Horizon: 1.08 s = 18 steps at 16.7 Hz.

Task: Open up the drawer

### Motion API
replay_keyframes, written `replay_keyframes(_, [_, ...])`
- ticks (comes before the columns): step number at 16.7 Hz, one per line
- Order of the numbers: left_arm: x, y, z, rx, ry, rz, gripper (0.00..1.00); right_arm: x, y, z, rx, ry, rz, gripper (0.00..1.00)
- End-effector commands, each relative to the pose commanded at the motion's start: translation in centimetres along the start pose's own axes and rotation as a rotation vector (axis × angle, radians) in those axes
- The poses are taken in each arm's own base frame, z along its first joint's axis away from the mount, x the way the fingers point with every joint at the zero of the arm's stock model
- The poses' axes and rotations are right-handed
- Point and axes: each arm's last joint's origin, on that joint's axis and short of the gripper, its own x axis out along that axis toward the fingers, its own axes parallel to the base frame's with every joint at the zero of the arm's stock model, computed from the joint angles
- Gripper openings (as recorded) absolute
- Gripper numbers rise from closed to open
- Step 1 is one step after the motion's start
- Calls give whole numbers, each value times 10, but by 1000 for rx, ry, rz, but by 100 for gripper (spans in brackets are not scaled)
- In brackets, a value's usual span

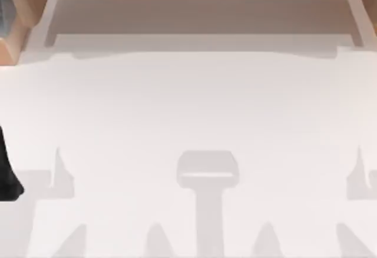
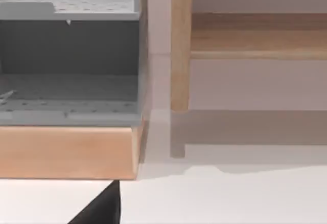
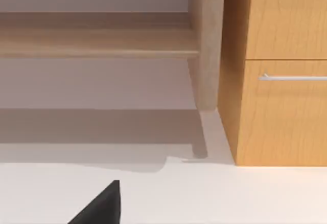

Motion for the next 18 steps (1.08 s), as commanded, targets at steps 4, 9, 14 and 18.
replay_keyframes(4, [0, 0, 0, 0, 0, 0, 100, 1, 0, 7, -2, -15, 6, 100])
replay_keyframes(9, [0, 0, 0, 0, 0, 0, 100, 18, -6, 40, -4, -35, 14, 100])
replay_keyframes(14, [0, 0, 0, 0, 0, 0, 100, 64, -24, 65, 2, -5, 5, 100])
replay_keyframes(18, [0, 0, 0, 0, 0, 0, 100, 105, -44, 70, 4, 8, 1, 100])
